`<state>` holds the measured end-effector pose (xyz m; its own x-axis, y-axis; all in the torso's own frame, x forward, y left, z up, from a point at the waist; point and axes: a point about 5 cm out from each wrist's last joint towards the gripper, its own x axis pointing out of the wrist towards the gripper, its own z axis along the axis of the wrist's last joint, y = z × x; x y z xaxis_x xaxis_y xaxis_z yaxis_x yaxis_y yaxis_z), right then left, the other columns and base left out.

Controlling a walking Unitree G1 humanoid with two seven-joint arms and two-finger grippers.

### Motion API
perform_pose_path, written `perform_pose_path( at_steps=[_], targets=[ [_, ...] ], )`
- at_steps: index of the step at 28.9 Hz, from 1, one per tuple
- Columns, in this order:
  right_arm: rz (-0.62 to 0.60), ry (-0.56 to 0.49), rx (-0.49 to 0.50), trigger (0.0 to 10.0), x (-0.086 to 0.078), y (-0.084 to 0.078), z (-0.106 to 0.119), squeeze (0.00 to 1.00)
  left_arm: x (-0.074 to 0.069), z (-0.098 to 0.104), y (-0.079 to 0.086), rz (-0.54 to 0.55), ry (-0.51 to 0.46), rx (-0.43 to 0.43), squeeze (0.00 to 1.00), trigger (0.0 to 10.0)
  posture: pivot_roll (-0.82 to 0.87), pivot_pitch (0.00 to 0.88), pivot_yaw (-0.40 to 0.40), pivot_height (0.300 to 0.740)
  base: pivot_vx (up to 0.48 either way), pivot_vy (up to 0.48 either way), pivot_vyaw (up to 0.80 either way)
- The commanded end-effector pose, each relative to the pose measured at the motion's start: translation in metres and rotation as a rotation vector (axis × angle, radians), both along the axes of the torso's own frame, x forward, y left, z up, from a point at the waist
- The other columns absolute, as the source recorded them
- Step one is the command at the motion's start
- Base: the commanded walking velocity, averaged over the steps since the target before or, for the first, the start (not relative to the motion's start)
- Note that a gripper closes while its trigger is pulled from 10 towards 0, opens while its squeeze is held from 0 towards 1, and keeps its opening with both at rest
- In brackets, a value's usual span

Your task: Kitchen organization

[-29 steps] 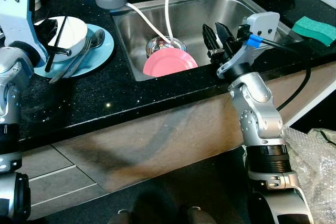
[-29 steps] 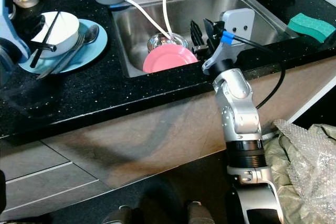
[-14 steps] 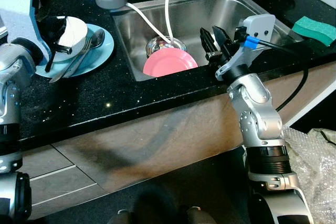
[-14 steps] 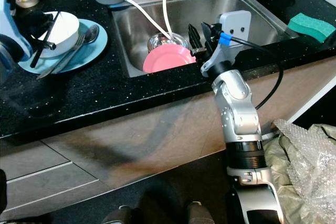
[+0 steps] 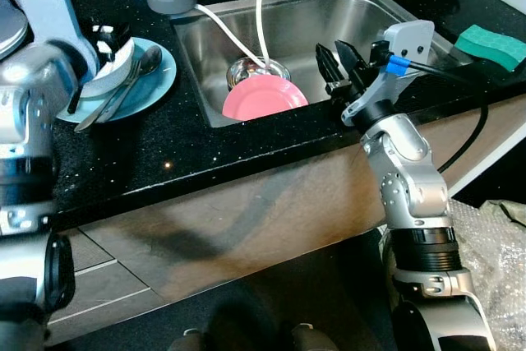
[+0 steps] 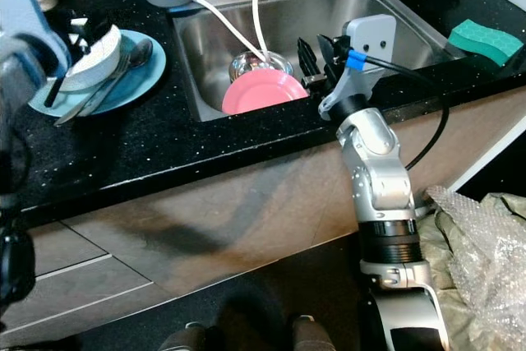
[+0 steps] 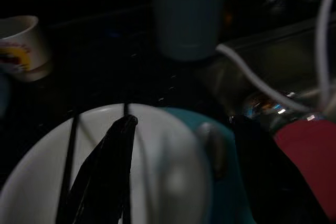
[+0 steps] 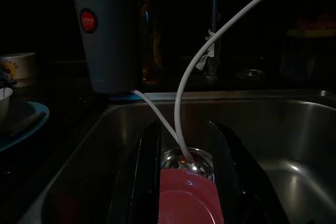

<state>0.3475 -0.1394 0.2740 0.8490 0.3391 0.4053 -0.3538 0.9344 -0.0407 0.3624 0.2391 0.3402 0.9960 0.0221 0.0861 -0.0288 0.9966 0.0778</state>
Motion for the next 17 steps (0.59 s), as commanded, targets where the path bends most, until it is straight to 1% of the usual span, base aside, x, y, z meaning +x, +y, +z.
perform_pose_path(
  at_steps=[1, 2, 5, 6, 7, 10, 13, 17],
  targets=[
    [0.001, -0.001, 0.005, 10.0, 0.000, -0.002, 0.003, 0.00, 0.001, 0.001, 0.003, 0.045, 0.028, 0.039, 0.00, 10.0, 0.02, 0.163, 0.008, 0.740, 0.000, 0.000, 0.00],
    [0.000, -0.001, 0.006, 10.0, 0.000, -0.003, 0.003, 0.00, 0.000, 0.001, 0.003, 0.051, 0.031, 0.048, 0.00, 10.0, 0.02, 0.163, 0.008, 0.740, 0.000, 0.000, 0.00],
    [-0.002, 0.001, 0.008, 10.0, 0.000, -0.005, 0.003, 0.00, -0.002, -0.004, 0.009, 0.097, 0.122, 0.073, 0.00, 10.0, 0.02, 0.165, 0.010, 0.740, 0.000, 0.000, 0.00],
    [-0.003, 0.002, 0.008, 10.0, 0.001, -0.005, 0.003, 0.00, -0.002, -0.007, 0.013, 0.104, 0.162, 0.057, 0.00, 10.0, 0.03, 0.166, 0.009, 0.740, 0.000, 0.000, 0.00],
    [-0.003, 0.002, 0.008, 10.0, 0.001, -0.005, 0.003, 0.00, -0.002, -0.008, 0.014, 0.106, 0.179, 0.045, 0.00, 10.0, 0.03, 0.166, 0.009, 0.740, 0.000, 0.000, 0.00],
    [-0.003, 0.003, 0.008, 10.0, 0.001, -0.006, 0.004, 0.00, -0.002, -0.009, 0.019, 0.134, 0.199, 0.017, 0.00, 10.0, 0.03, 0.168, 0.009, 0.740, 0.000, 0.000, 0.00],
    [-0.001, 0.003, 0.005, 10.0, 0.002, -0.006, 0.004, 0.00, -0.002, -0.009, 0.028, 0.156, 0.206, -0.035, 0.00, 10.0, 0.02, 0.171, 0.006, 0.740, 0.000, 0.000, 0.00],
    [0.001, 0.004, 0.003, 10.0, 0.003, -0.006, 0.004, 0.00, -0.002, -0.012, 0.030, 0.147, 0.236, -0.069, 0.00, 10.0, 0.02, 0.172, 0.003, 0.740, 0.000, 0.000, 0.00]
  ],
)
